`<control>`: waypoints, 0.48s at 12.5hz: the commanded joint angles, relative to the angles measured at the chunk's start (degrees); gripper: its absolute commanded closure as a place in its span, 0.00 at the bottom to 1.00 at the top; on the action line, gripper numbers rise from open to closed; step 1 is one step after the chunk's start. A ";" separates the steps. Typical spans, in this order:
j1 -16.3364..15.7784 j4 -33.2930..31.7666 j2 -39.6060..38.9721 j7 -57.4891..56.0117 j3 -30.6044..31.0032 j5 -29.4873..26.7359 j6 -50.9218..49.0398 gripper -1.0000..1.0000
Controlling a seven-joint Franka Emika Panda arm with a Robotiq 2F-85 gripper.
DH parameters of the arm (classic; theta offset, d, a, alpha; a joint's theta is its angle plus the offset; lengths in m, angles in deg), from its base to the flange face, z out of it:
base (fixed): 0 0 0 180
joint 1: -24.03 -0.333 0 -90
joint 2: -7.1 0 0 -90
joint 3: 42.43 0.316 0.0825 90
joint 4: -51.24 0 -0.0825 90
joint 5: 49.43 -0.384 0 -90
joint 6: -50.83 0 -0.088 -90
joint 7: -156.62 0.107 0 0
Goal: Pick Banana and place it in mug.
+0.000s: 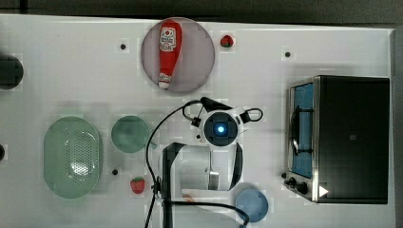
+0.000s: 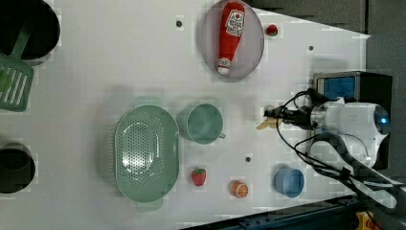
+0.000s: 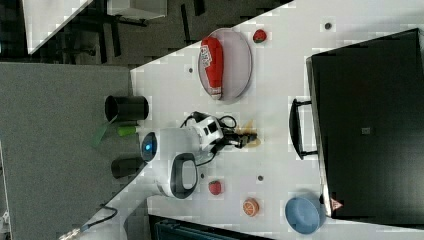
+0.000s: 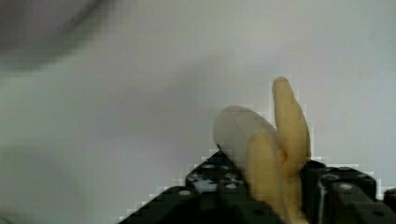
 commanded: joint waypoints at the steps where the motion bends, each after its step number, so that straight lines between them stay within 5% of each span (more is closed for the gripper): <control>1: -0.52 5.08 9.50 -1.45 1.14 0.52 -15.48 0.68; 3: -0.61 11.56 18.16 -1.46 1.27 0.52 -33.66 0.68; 6: -1.75 16.60 24.73 -0.28 4.64 0.48 -41.72 0.68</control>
